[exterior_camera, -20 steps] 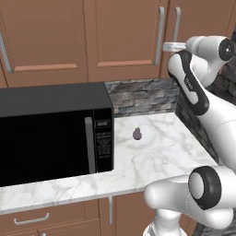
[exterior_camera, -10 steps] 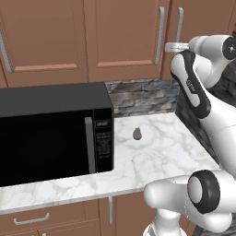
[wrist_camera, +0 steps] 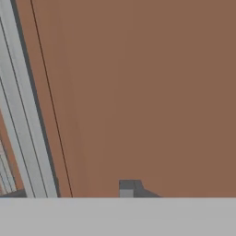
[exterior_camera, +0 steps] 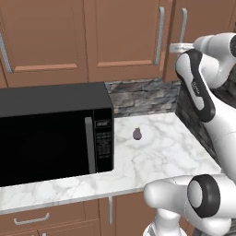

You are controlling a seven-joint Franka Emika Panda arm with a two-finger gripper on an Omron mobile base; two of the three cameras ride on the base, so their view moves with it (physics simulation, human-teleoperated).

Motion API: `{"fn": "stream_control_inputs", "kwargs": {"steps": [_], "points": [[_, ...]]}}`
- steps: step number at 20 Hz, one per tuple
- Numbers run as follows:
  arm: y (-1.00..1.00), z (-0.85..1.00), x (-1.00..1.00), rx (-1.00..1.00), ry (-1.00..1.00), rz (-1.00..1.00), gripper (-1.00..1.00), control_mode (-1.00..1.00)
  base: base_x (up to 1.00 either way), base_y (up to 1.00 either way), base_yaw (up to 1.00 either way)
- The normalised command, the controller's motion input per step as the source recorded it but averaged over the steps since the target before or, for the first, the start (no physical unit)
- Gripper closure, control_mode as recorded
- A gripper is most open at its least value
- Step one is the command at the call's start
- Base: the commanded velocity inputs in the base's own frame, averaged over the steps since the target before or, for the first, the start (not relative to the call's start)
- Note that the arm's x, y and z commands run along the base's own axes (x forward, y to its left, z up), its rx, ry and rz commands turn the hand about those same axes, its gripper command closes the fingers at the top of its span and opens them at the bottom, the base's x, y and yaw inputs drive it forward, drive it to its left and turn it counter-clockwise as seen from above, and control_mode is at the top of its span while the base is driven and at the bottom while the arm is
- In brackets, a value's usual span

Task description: Pick the sponge and spray from the cabinet and place them on the counter.

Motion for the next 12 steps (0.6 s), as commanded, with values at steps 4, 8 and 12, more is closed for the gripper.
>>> {"fn": "stream_control_inputs", "kwargs": {"steps": [4, 8, 12], "points": [[-1.0, -0.05, -0.44, 0.0, 0.0, 0.0, 1.0, -1.0, 0.0, 0.0, 0.0], [-1.0, -0.04, -0.48, 0.0, 0.0, 0.0, 1.0, -1.0, 0.0, 0.0, 0.0], [-1.0, -0.03, -0.45, 0.0, 0.0, 0.0, 1.0, -1.0, 0.0, 0.0, 0.0]]}}
